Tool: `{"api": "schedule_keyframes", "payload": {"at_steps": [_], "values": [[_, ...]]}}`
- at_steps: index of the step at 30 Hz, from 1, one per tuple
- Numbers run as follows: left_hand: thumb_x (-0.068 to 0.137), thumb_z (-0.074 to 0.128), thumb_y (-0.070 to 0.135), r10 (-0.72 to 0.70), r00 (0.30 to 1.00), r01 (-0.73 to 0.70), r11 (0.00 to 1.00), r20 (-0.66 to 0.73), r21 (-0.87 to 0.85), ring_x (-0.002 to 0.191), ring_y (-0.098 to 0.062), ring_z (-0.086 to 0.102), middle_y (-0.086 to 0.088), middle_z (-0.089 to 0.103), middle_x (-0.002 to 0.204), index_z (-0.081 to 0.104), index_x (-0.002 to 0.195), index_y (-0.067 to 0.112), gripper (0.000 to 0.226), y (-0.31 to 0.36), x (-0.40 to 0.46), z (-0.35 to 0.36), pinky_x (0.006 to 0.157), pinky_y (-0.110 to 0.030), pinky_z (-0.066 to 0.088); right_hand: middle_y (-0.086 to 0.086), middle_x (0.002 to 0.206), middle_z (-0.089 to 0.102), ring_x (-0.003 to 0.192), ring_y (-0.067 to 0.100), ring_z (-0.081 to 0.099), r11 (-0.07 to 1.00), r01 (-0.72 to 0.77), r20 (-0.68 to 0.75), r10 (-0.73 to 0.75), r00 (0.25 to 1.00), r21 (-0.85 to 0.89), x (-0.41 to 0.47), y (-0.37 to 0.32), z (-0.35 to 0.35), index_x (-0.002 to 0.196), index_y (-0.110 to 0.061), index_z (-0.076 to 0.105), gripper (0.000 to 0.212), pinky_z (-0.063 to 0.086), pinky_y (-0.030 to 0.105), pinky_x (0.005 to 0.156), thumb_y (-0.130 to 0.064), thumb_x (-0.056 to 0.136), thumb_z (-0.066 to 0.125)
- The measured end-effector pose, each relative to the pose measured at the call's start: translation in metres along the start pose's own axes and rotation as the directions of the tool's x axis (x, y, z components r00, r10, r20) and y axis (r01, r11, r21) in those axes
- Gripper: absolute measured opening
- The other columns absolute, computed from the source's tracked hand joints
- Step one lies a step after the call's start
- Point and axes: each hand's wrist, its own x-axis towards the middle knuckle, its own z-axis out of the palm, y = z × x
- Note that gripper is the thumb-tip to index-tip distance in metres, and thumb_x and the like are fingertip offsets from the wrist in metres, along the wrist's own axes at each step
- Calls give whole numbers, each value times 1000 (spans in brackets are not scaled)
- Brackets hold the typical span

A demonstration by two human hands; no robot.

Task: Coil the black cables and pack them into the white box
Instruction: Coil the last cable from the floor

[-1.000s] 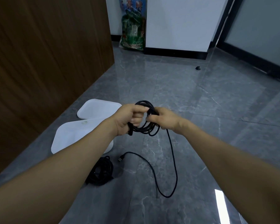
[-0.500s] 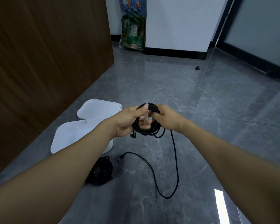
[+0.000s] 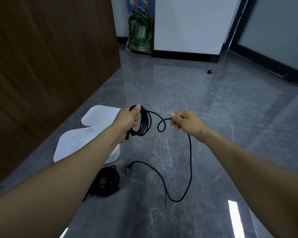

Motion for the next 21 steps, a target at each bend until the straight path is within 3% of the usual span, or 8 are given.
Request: {"api": "schedule_keyframes", "payload": {"at_steps": [4, 6, 7, 8, 9, 13, 18, 21], "values": [[100, 43, 30, -13, 990, 13, 1000, -137, 2, 45, -9, 23, 5, 29, 51, 40, 69, 17, 35, 2, 2, -4, 46, -21, 24, 3, 64, 51, 58, 12, 44, 983, -57, 28, 53, 998, 174, 0, 11, -5, 74, -11, 62, 29, 41, 19, 59, -18, 98, 47], [100, 43, 32, -23, 980, 30, 999, -199, 33, 49, -12, 26, 1, 31, 57, 44, 81, 17, 24, 2, 3, -10, 48, -23, 27, 4, 64, 47, 56, 14, 40, 940, -123, -8, 133, 991, 319, -3, 19, -10, 76, -8, 60, 25, 41, 21, 57, -14, 98, 48], [100, 43, 33, -30, 973, 42, 998, -229, 50, 49, -13, 28, -1, 33, 58, 58, 100, 6, 31, 1, 3, -14, 50, -24, 28, 4, 63, 45, 55, 13, 38, 926, -130, -31, 151, 988, 354, -4, 21, -12, 75, -8, 59, 23, 40, 22, 55, -12, 96, 50], [100, 43, 33, -36, 969, 52, 997, -243, 59, 49, -13, 29, -1, 33, 58, 16, 105, -2, 45, -1, 5, -17, 50, -25, 29, 3, 62, 45, 54, 13, 37, 930, -123, -46, 147, 988, 348, -5, 22, -14, 75, -9, 60, 21, 38, 21, 52, -12, 95, 53], [100, 42, 33, -35, 973, 52, 996, -229, 69, 48, -12, 28, -1, 33, 57, 32, 82, 15, 28, -2, 5, -18, 50, -24, 29, 3, 61, 46, 53, 11, 38, 945, -106, -48, 127, 991, 310, -6, 20, -15, 75, -9, 61, 19, 36, 19, 51, -12, 93, 55], [101, 41, 30, 4, 991, 10, 994, -130, 108, 45, -11, 29, 5, 33, 49, 38, 68, 17, 36, -3, 3, -4, 50, -25, 30, 2, 63, 52, 46, -5, 49, 985, 1, 15, -3, 1000, 170, -3, 0, -5, 77, -11, 63, 14, 35, 5, 48, -12, 91, 60], [101, 40, 33, 41, 999, -30, 963, -34, 270, 56, -15, 45, -3, 49, 63, 49, 74, 12, 35, -2, 0, 14, 58, -26, 39, 0, 62, 54, 41, -6, 47, 982, 84, 30, -90, 995, 170, 6, -21, 13, 75, -15, 61, 16, 36, 7, 51, -12, 91, 59], [101, 40, 30, 10, 999, -17, 989, 45, 145, 58, -14, 50, -2, 53, 66, 55, 87, 11, 28, -1, -2, 19, 59, -26, 40, -1, 64, 55, 50, -4, 50, 980, 105, -9, -105, 994, 167, 9, -25, 19, 80, -12, 62, 12, 38, 9, 58, -12, 92, 58]]}}
